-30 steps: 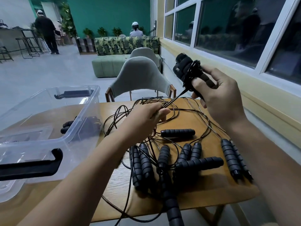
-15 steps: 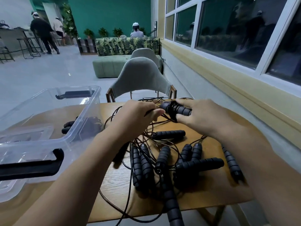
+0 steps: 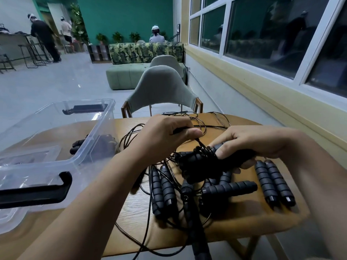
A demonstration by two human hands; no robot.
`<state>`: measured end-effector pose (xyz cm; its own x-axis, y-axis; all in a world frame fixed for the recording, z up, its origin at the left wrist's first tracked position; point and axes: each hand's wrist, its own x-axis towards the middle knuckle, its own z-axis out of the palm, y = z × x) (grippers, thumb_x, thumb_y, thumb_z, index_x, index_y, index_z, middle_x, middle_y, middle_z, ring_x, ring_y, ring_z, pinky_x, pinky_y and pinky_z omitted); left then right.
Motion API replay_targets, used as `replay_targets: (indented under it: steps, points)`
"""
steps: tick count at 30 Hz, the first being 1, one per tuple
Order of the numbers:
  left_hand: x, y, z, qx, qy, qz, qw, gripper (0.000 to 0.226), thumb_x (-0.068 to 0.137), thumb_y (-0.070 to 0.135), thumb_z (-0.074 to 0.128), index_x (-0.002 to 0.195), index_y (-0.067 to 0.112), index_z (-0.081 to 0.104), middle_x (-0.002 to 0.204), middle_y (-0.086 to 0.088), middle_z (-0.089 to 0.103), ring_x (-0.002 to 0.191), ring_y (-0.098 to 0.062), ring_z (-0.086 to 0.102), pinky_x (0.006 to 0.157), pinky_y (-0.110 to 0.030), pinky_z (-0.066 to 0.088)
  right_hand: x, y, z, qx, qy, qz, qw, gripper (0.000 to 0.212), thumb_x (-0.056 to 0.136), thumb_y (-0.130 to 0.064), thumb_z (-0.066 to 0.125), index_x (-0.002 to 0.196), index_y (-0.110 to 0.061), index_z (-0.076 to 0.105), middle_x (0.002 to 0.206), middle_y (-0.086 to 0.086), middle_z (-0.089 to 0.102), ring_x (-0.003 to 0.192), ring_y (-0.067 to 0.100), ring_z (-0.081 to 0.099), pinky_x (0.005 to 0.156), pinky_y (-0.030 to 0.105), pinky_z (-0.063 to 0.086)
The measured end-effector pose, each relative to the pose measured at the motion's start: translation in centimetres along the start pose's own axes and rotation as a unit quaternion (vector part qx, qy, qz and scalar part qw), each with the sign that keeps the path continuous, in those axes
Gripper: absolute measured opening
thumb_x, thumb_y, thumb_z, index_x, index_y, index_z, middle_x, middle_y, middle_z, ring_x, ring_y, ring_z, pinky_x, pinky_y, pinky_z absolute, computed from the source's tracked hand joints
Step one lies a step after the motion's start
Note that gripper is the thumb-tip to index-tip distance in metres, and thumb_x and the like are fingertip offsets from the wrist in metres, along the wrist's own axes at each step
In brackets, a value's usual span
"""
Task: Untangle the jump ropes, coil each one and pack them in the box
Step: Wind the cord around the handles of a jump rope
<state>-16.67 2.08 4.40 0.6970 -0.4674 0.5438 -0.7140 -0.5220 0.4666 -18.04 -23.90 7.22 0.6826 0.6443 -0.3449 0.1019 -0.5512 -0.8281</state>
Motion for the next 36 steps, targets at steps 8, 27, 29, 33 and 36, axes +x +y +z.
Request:
replay_targets:
  steps: [8,27,29,33,36]
  points:
    - [-0.3,0.8,0.0,-0.041,-0.018,0.004,0.999,0.037,0.108,0.044,0.051,0.072,0.035,0.055,0.062,0.014,0.051,0.060,0.001,0.049,0.058,-0.015,0.032,0.8,1.2,0.2,0.196,-0.122,-0.110,0.967,0.035,0.087,-0.039,0.074,0.098,-0.006,0.070,0.076,0.009,0.062,0.054,0.017,0.055,0.043,0.022,0.027]
    - [0.2,-0.9,2.0,-0.013,0.027,-0.088,0.996,0.045,0.114,0.033,0.038,0.073,0.033,0.056,0.050,0.011,0.050,0.048,-0.005,0.049,0.049,-0.017,0.030,2.1,-1.8,2.8,0.288,0.175,-0.273,0.901,0.027,0.102,-0.026,0.055,0.123,-0.014,0.042,0.113,0.030,0.058,0.075,0.025,0.060,0.044,0.022,0.039]
    - [0.3,-1.2,2.1,0.006,0.028,-0.094,0.995,0.037,0.112,0.033,0.042,0.078,0.033,0.057,0.053,0.009,0.051,0.050,-0.005,0.049,0.050,-0.022,0.029,2.2,-2.1,3.2,0.271,0.210,-0.274,0.898,0.029,0.101,-0.025,0.057,0.124,-0.011,0.045,0.109,0.029,0.060,0.075,0.026,0.061,0.044,0.024,0.038]
    - [0.1,-1.9,2.3,0.066,0.035,-0.105,0.992,0.026,0.107,0.027,0.052,0.085,0.025,0.065,0.059,0.010,0.053,0.054,-0.002,0.049,0.055,-0.029,0.031,2.9,-2.3,3.7,0.250,0.265,-0.247,0.898,0.060,0.098,-0.028,0.063,0.150,-0.009,0.041,0.106,0.025,0.066,0.078,0.029,0.062,0.046,0.029,0.038]
    - [-0.2,-1.7,2.6,0.044,0.038,-0.117,0.991,0.027,0.106,0.027,0.055,0.085,0.018,0.069,0.059,0.010,0.054,0.055,0.000,0.049,0.053,-0.025,0.034,3.0,-2.3,3.7,0.214,0.258,-0.243,0.910,0.051,0.103,-0.029,0.057,0.145,0.001,0.054,0.095,0.021,0.067,0.075,0.025,0.060,0.048,0.029,0.040]
